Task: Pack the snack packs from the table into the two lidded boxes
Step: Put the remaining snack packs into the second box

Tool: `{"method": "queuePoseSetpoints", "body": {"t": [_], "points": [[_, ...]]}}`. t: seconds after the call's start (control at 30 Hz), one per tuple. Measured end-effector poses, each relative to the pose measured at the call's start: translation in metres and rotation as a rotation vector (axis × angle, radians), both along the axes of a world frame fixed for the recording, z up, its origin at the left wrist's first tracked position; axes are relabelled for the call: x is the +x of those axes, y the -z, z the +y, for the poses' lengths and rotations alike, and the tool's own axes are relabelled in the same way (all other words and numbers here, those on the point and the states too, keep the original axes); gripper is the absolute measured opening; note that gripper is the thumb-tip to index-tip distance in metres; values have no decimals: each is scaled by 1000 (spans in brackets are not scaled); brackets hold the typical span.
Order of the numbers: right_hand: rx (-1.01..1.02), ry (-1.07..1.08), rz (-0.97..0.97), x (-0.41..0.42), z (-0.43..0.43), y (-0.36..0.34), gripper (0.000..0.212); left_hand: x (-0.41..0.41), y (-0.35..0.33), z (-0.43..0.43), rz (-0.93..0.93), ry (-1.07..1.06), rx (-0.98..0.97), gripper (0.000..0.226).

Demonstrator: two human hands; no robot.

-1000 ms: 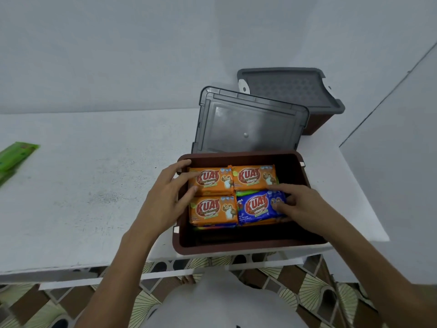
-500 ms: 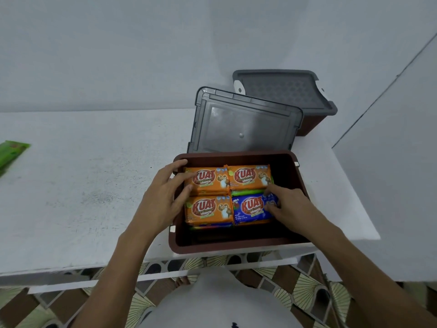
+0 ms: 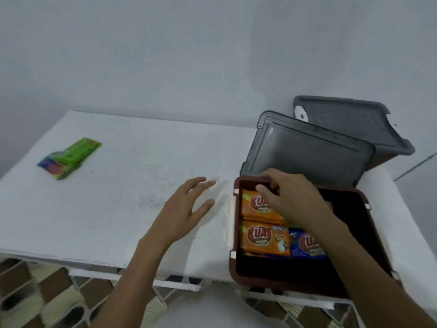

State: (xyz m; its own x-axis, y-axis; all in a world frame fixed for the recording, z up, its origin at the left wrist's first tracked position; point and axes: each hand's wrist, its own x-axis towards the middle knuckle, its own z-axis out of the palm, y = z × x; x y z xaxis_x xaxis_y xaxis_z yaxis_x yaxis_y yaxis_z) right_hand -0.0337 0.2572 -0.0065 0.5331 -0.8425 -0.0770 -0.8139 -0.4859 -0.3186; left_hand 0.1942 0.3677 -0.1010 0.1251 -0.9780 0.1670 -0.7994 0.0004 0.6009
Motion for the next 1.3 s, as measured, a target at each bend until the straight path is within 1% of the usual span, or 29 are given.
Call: {"method": "queuePoseSetpoints", "body": {"t": [0.17,0.33,0.43,0.57,0.7,0.77,0.83,0.9,0.93,1.03,1.13,1.23,1.3], "points": [[-6,-181,-139,118,-18,14,37,110,11,17,-61,-260,65,53],[27,-427,-137,255,-30,41,40,216,18,39,-108,-557,69,34],[73,-571,-97,336,-33,58,44,268,22,50,-105,-741,64,34],[81,-705,-6,427,-32,79,52,316,32,53,-42,-914,243,49],[87,-830,99,498,-27,96,64,342,46,48,-55,-943,392,79],[69,-879,189,523,-25,102,73,350,52,45,-74,-933,434,93],[26,-920,293,542,-23,109,79,354,58,41,-86,-938,432,103],[-57,-939,355,554,-21,116,78,358,62,36,-101,-959,391,106],[-92,-937,352,557,-21,118,74,359,64,34,-115,-970,368,105],[-134,-927,286,561,-21,121,58,360,71,30,-183,-1008,284,95],[-82,-938,214,558,-26,124,53,358,75,29,-245,-1021,200,80],[24,-889,75,543,-33,120,61,355,72,25,-273,-1031,183,76],[107,-827,-39,528,-39,115,65,353,67,21,-246,-1045,262,77]]}}
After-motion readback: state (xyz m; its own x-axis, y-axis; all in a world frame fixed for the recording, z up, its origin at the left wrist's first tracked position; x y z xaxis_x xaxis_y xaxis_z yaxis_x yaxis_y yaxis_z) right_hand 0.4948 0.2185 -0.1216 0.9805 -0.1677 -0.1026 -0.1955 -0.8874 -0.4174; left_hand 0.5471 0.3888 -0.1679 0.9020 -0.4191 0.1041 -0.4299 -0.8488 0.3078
